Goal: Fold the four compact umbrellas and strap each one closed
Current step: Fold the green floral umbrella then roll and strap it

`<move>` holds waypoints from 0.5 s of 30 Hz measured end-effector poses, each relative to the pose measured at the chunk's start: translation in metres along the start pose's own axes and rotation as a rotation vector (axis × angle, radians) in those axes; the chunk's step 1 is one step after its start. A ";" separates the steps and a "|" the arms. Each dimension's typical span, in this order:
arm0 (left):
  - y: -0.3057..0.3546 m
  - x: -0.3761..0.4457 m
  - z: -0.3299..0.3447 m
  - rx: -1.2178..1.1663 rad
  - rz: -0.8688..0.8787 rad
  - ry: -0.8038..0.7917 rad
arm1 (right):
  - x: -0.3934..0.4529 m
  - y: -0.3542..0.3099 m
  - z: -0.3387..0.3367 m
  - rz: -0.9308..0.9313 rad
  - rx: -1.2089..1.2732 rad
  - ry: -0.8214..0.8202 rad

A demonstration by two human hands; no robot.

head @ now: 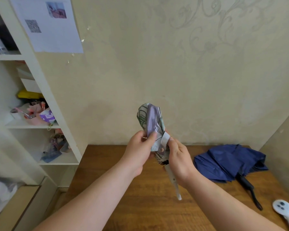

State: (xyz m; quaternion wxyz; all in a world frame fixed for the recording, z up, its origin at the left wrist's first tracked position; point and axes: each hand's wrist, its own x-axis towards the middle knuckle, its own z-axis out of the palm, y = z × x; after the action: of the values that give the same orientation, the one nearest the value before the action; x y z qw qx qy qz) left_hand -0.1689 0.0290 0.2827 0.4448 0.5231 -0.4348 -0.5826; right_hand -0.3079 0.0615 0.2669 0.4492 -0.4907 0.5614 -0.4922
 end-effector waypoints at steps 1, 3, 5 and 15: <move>-0.005 -0.001 0.001 0.016 0.054 0.013 | 0.002 -0.001 -0.001 0.031 0.043 -0.005; -0.012 -0.001 0.000 -0.012 0.106 -0.008 | 0.003 -0.006 -0.003 0.137 0.160 -0.036; -0.013 -0.002 -0.002 0.003 0.119 -0.056 | 0.003 -0.007 -0.005 0.209 0.238 -0.065; 0.044 0.023 -0.022 0.122 0.109 0.040 | 0.002 0.008 -0.007 -0.048 -0.179 0.022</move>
State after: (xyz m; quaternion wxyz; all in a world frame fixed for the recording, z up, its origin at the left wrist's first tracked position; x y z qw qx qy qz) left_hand -0.1459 -0.0037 0.3185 0.4518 0.5364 -0.4884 -0.5192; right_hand -0.3164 0.0610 0.2596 0.3855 -0.5368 0.5960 -0.4561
